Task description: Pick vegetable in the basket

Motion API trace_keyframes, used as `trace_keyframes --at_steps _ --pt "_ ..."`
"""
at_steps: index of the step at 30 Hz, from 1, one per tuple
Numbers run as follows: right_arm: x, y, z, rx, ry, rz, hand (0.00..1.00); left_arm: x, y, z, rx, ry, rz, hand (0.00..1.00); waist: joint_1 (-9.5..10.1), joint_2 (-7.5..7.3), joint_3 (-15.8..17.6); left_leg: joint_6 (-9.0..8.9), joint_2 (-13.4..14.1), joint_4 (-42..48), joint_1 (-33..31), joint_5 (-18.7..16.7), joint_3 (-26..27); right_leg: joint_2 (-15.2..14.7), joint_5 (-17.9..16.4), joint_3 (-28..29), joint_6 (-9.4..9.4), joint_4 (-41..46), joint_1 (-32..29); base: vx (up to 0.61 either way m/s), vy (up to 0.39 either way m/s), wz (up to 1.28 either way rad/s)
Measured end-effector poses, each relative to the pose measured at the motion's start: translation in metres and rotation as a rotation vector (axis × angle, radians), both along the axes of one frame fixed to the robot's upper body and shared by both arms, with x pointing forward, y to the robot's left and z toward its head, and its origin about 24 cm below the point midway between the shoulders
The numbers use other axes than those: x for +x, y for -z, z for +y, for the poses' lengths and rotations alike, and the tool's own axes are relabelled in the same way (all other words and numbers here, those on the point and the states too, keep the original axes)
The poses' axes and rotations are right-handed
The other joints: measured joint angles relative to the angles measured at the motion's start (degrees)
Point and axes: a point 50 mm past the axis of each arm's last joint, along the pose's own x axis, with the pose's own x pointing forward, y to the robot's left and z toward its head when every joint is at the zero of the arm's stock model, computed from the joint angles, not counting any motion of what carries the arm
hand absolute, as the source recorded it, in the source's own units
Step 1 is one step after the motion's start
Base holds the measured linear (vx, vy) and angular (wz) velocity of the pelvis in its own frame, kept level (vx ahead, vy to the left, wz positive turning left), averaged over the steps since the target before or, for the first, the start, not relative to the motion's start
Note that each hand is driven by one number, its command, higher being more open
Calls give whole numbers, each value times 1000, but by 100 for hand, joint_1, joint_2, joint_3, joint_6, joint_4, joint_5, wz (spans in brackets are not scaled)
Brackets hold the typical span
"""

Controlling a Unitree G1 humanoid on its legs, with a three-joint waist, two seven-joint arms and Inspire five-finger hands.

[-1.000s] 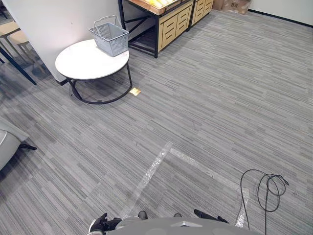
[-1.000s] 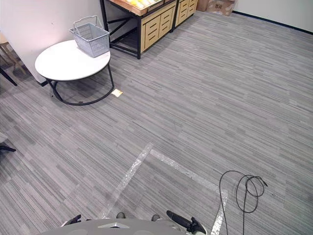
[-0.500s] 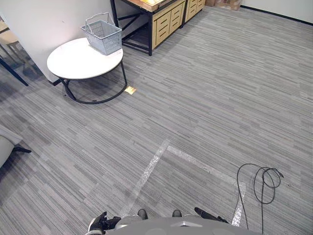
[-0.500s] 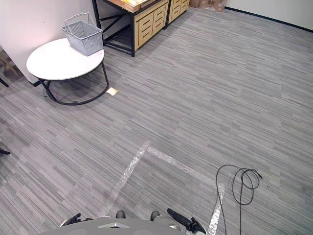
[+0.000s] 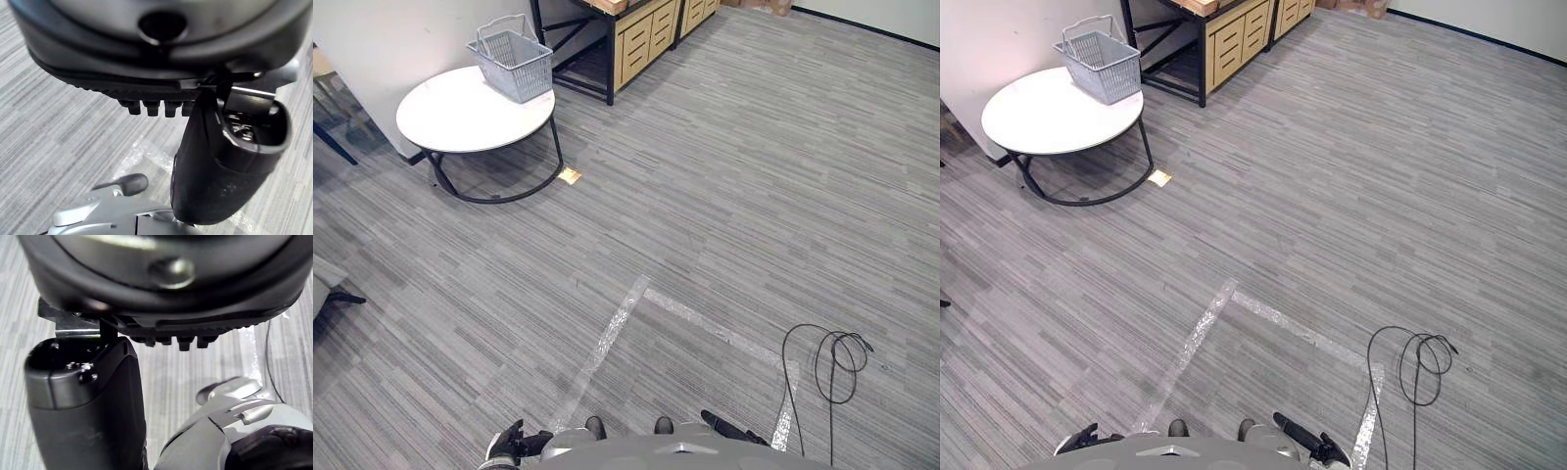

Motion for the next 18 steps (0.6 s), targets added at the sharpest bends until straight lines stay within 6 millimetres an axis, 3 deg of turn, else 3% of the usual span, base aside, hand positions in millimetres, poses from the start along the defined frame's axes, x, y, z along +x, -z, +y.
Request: trace_keyframes --at_steps 3,5,6,7,8,10,11,13,16,18 --pt "-1 0 0 2 6 1 100 4 -1 0 3 6 -7 100 -10 -7 8 64 -5 388 -49 -322 -3 -146 -250 -202 165 566 -135 43 -6 0" --pt "0 0 -1 6 35 -9 100 4 0 -1 0 14 -1 100 -14 38 4 148 7 477 -36 -498 -24 -281 -316 -389 273 1574 -562 9 63 -3" --pt "1 -1 -1 14 86 -27 100 4 0 -1 2 17 -2 100 -8 43 50 209 5 514 46 -583 -29 -433 -211 -474 380 2578 -1001 9 70 1" --pt "2 -1 -2 20 117 -40 100 4 0 1 6 16 -1 100 -13 47 79 222 15 610 62 -663 -54 -498 -64 -461 374 3073 -1203 48 72 14" --pt "5 -2 0 40 161 -73 100 5 -1 4 12 15 -3 100 -26 98 118 292 87 848 90 -812 -128 -558 218 -415 236 3828 -1555 109 55 24" --pt "4 -2 1 54 208 -84 100 6 -2 5 15 3 -7 100 -7 82 152 283 138 962 276 -892 -231 -658 87 -339 106 4628 -1840 157 46 32" --pt "5 -2 1 60 240 -93 100 6 -2 5 14 0 -8 100 -30 84 160 260 160 917 400 -911 -348 -715 3 -314 147 4748 -1974 212 19 48" --pt "5 -2 0 68 275 -103 100 6 -1 3 7 3 -2 100 -56 133 188 228 206 725 597 -896 -494 -707 -24 -261 168 4254 -2134 258 -11 48" --pt "7 -3 -1 77 314 -114 100 3 1 -2 -5 2 12 100 -137 242 238 29 336 376 811 -893 -665 -500 155 -146 376 1881 -2169 340 -118 34" --pt "6 -2 -2 83 347 -109 100 1 2 -4 -11 8 34 100 -195 286 270 -216 351 102 1080 -990 -684 -486 566 -153 391 446 -2120 427 -227 19"
